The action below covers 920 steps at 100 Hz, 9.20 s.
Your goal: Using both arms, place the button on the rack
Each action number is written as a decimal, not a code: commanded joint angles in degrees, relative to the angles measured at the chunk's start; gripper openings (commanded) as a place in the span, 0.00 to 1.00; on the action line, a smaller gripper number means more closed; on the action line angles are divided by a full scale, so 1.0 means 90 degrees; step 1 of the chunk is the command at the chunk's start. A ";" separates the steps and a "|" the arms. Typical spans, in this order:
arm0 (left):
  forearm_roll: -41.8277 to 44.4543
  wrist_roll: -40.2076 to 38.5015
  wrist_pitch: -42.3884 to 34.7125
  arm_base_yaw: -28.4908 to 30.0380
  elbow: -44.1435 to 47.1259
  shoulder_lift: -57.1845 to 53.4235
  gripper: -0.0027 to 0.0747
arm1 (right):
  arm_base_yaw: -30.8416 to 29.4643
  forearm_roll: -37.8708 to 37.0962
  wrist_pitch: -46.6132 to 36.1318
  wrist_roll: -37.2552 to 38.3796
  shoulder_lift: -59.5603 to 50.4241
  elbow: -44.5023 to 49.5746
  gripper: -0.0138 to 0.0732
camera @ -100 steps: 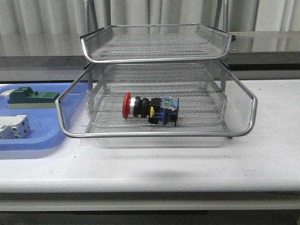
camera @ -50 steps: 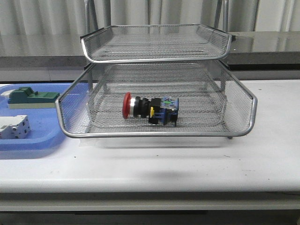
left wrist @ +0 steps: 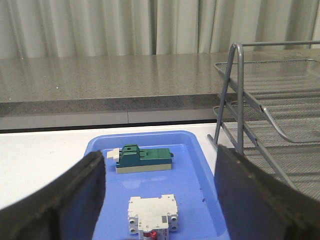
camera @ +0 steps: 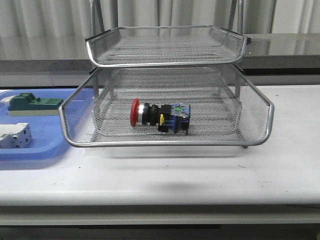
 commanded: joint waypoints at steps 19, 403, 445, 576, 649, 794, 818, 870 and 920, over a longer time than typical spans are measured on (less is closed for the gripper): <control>-0.0078 -0.0068 -0.0555 -0.0006 -0.0163 0.0034 0.26 | -0.0009 -0.0084 -0.0381 -0.0016 0.0053 -0.0213 0.08; -0.0078 -0.0068 -0.0555 -0.0006 -0.0163 0.0034 0.01 | 0.1851 0.4860 -0.2630 -0.7738 0.8097 -0.2498 0.09; -0.0078 -0.0068 -0.0555 -0.0006 -0.0163 0.0034 0.01 | 0.1843 0.1880 -0.2473 -0.3965 0.6168 -0.2434 0.09; -0.0078 -0.0068 -0.0555 -0.0006 -0.0163 0.0034 0.01 | 0.1839 -0.1354 -0.1824 0.0111 0.0901 0.0200 0.09; -0.0078 -0.0068 -0.0555 -0.0006 -0.0163 0.0034 0.01 | 0.1266 -0.1230 -0.3151 0.0105 -0.0180 0.1290 0.09; -0.0078 -0.0068 -0.0555 -0.0006 -0.0163 0.0034 0.01 | -0.0810 0.0493 -0.5996 -0.0913 -0.2540 0.4625 0.09; -0.0078 -0.0068 -0.0555 -0.0006 -0.0163 0.0034 0.01 | -0.0810 0.0493 -0.5991 -0.0913 -0.2540 0.4625 0.09; -0.0078 -0.0068 -0.0555 -0.0006 -0.0163 0.0034 0.01 | -0.0810 0.0493 -0.5991 -0.0913 -0.2540 0.4625 0.09; 0.1972 -0.1931 -0.0555 -0.0006 -0.0069 0.0021 0.01 | -0.0810 0.0493 -0.5991 -0.0913 -0.2540 0.4625 0.09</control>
